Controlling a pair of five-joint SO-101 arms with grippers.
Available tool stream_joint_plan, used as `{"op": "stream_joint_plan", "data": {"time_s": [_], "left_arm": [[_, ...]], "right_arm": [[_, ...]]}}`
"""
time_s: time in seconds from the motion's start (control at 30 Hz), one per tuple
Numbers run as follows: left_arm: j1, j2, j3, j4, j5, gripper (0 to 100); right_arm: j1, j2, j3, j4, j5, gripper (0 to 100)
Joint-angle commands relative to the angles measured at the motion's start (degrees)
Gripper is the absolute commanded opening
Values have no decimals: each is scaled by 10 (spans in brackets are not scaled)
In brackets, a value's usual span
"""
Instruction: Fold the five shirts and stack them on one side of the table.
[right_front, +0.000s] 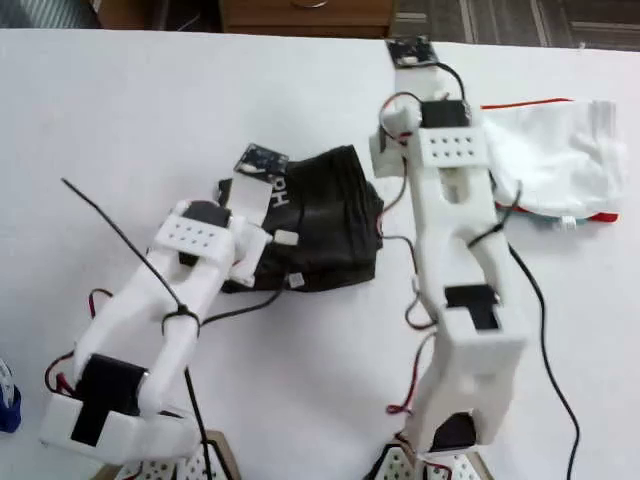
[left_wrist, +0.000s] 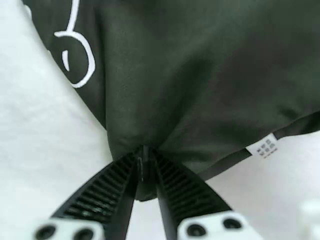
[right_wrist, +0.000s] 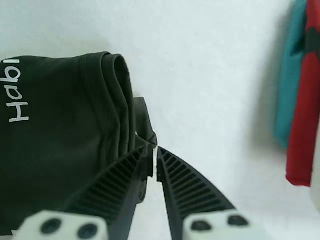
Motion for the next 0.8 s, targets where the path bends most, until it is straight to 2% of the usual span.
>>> {"op": "stream_joint_plan", "data": {"time_s": [0.0,0.27,0.57,0.77], "left_arm": [[-4,-2,5,-5,4,27],[-4,-1,11,-7,4,27],[-4,2,12,-4,4,27],[-4,2,12,-5,4,27]], "right_arm": [[-37,62,-147,58,-2,22],[-73,239,-315,78,0,22],[-9,335,-364,87,0,22],[-4,342,-366,102,35,22]]}}
